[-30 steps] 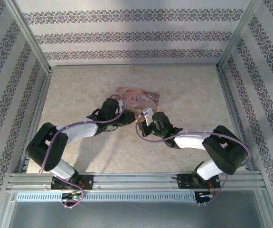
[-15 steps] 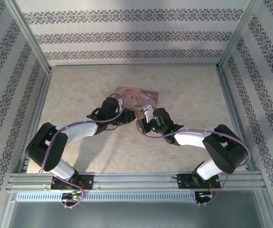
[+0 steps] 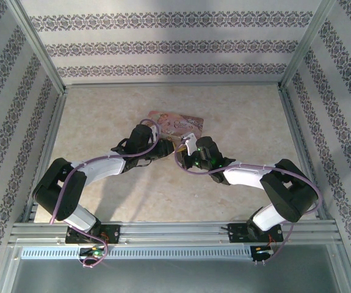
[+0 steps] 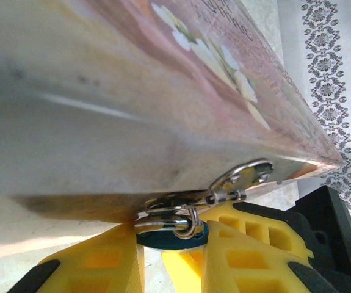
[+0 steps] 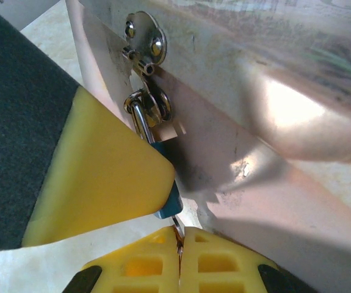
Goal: Unlock a padlock with a key
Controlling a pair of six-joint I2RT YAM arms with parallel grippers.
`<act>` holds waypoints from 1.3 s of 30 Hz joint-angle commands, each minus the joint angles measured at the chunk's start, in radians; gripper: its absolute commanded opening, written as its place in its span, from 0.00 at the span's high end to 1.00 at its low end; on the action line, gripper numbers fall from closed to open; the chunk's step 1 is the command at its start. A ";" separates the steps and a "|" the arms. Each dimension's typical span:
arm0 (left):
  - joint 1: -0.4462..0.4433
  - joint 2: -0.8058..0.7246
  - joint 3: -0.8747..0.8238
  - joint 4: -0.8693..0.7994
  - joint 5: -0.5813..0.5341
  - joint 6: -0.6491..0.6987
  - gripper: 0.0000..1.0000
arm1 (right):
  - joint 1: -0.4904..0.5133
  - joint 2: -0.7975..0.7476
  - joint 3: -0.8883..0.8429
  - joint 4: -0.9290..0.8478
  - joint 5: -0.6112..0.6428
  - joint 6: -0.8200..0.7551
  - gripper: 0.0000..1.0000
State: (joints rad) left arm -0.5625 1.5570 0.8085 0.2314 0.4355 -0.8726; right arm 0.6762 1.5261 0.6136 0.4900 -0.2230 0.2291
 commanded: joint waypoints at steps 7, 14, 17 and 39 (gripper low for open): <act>-0.048 0.050 -0.026 0.119 0.134 -0.025 0.75 | 0.015 0.037 0.002 0.213 -0.010 0.022 1.00; -0.048 0.082 -0.048 0.162 0.135 -0.037 0.75 | 0.020 0.076 -0.028 0.233 0.011 0.049 1.00; -0.048 0.104 -0.062 0.193 0.136 -0.048 0.75 | 0.021 0.094 -0.034 0.243 0.015 0.067 1.00; -0.013 0.121 -0.178 0.370 0.113 -0.107 0.47 | 0.032 0.251 -0.098 0.376 0.048 0.182 1.00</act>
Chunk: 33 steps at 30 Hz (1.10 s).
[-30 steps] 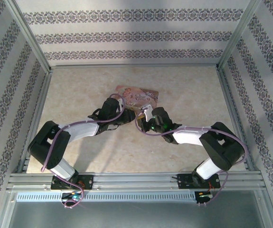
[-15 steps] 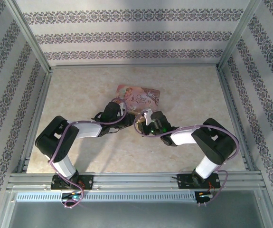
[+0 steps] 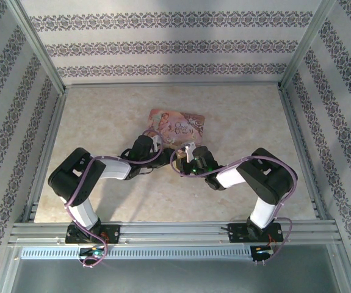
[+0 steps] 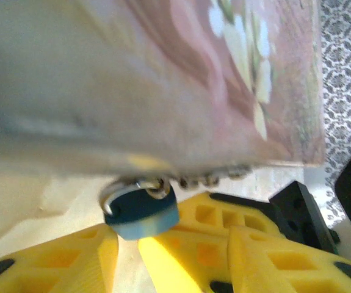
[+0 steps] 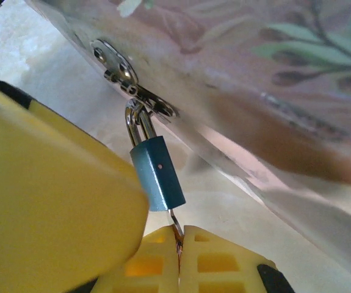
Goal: Unlock a padlock with a key
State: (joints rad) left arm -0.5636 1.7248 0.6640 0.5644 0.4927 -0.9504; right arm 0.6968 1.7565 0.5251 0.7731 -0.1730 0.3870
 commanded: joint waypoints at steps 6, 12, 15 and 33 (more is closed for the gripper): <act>0.042 -0.242 -0.064 -0.147 0.037 0.067 0.40 | 0.011 0.024 -0.013 0.104 -0.009 0.049 1.00; 0.119 -0.448 -0.129 -0.288 -0.004 0.104 0.33 | 0.018 0.008 -0.018 0.110 -0.020 0.094 1.00; 0.159 -0.519 -0.186 -0.261 -0.006 0.075 0.32 | 0.023 0.003 -0.025 0.125 -0.020 0.151 1.00; 0.186 -0.428 -0.324 0.110 0.068 -0.116 0.43 | 0.061 -0.015 -0.049 0.198 -0.058 0.482 1.00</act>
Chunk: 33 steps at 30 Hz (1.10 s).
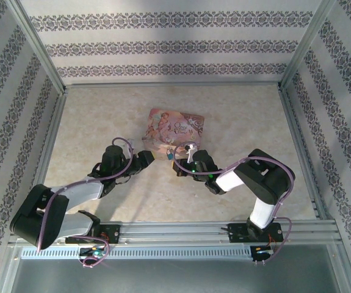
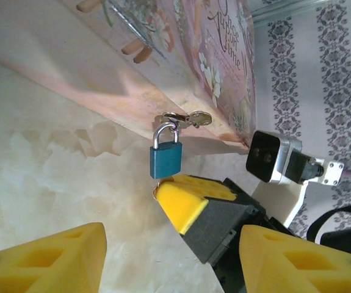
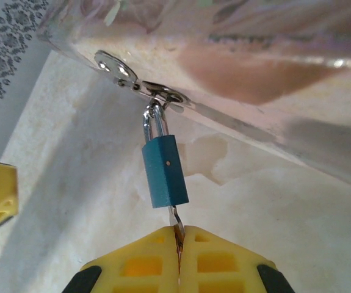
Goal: Unlock a padlock with a key
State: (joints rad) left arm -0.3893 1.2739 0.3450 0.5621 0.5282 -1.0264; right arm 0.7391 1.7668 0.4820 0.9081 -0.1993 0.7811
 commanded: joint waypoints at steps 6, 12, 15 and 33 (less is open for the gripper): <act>0.011 0.069 0.007 0.133 0.037 -0.052 0.45 | 0.024 -0.020 -0.009 0.078 -0.029 0.172 1.00; 0.011 0.105 0.002 0.161 0.032 -0.092 0.45 | 0.022 -0.033 -0.014 0.083 -0.046 0.273 1.00; 0.012 0.139 0.001 0.220 0.040 -0.119 0.45 | 0.024 -0.039 -0.015 0.084 -0.049 0.311 1.00; -0.057 0.527 0.056 0.735 0.079 -0.359 0.54 | 0.023 -0.045 -0.029 0.094 -0.040 0.352 1.00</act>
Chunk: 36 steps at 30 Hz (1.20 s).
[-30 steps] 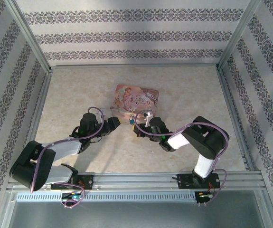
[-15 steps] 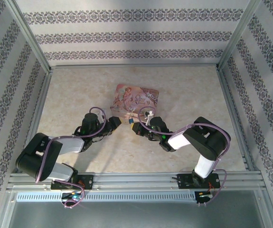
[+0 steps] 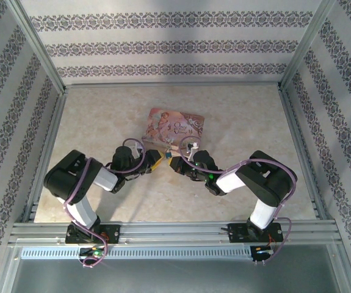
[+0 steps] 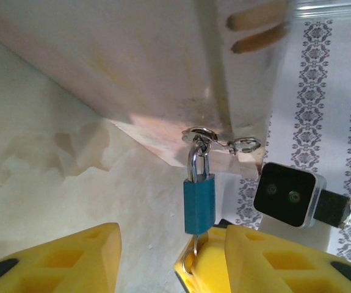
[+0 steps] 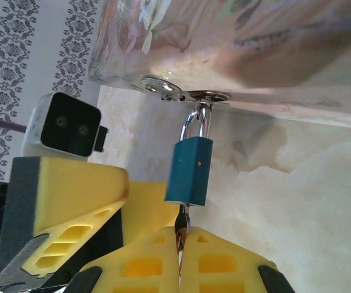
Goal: Unlock a padlock with a key
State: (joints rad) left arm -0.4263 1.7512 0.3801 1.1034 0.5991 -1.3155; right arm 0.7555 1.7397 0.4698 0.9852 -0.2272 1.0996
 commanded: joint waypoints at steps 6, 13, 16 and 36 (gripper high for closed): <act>-0.061 0.161 0.055 0.300 -0.030 -0.131 0.57 | 0.004 -0.013 -0.019 0.021 -0.009 0.036 1.00; -0.071 0.191 0.057 0.324 -0.072 -0.145 0.65 | 0.004 -0.016 -0.028 0.020 -0.001 0.036 1.00; -0.071 0.192 0.054 0.323 -0.081 -0.146 0.68 | 0.003 -0.016 -0.030 0.021 0.000 0.038 1.00; -0.092 0.152 0.074 0.266 -0.098 -0.124 0.83 | 0.001 -0.029 -0.044 0.032 0.005 0.043 1.00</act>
State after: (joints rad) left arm -0.5034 1.9289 0.4366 1.3605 0.5117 -1.4521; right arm 0.7551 1.7302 0.4507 1.0019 -0.2222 1.1114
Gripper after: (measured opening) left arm 0.176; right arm 0.051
